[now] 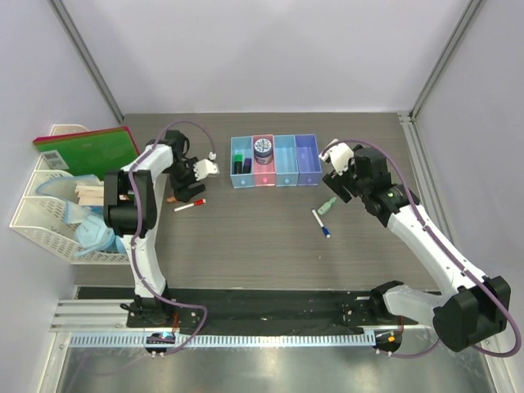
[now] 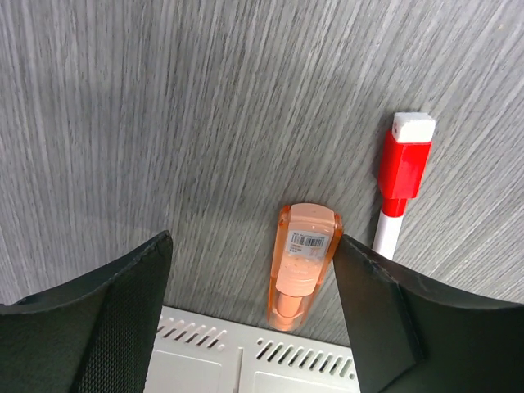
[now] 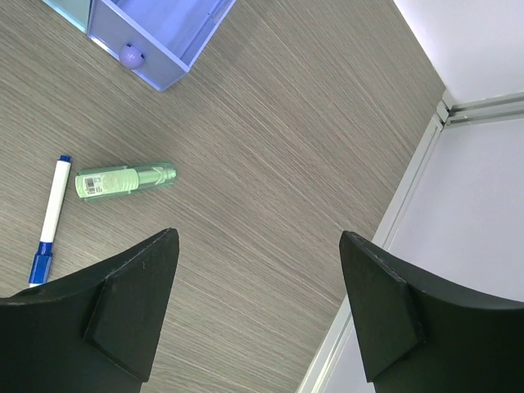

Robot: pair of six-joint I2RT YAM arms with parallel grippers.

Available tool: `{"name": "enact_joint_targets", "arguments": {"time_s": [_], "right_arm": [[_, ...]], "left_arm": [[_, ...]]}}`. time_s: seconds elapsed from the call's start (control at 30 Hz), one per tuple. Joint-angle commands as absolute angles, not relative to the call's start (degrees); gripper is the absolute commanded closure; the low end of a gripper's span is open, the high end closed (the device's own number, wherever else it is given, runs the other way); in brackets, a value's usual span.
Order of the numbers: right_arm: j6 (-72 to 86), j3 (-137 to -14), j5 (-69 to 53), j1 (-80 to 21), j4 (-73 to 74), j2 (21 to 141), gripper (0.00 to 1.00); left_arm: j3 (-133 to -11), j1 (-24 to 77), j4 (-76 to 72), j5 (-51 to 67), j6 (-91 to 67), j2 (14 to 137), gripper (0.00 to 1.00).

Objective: Sort the stationery into containers
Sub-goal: Pick up the pen from the center of the board.

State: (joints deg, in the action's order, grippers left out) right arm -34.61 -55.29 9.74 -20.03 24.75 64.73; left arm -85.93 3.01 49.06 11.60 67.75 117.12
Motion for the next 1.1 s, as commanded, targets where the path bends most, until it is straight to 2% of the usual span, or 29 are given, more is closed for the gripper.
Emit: {"name": "enact_joint_targets", "arguments": {"time_s": [0.0,0.1,0.13,0.23,0.3,0.43,0.77,1.07], "right_arm": [[-33.31,-57.04,9.93,-20.21,24.35,63.28,0.15],[-33.05,-57.48,10.02,-20.21,24.34,63.72,0.16],[-33.13,-57.57,10.02,-20.21,24.26,63.81,0.16],[-33.13,-57.83,10.02,-20.21,24.26,64.25,0.15],[-33.74,-57.83,10.02,-20.21,24.26,64.68,0.15],[-36.29,-57.39,10.55,-20.21,24.26,66.00,0.15],[-47.09,-55.37,9.23,-20.21,26.01,69.52,0.13],[-49.66,-55.28,5.80,-20.21,26.98,71.63,0.12]], "left_arm": [[-84.91,2.46,46.32,12.13,68.47,118.39,0.22],[-84.38,2.55,46.05,12.39,67.42,118.83,0.33],[-84.38,2.46,46.14,12.65,67.06,119.00,0.48],[-84.29,2.55,47.02,13.88,65.66,118.92,0.69],[-84.29,2.55,47.63,14.50,65.04,118.74,0.74],[-84.55,2.55,49.57,16.08,63.73,118.30,1.00],[-90.07,2.90,55.63,22.49,58.90,114.70,1.00],[-101.07,5.62,62.22,36.02,50.37,111.27,1.00]]}}
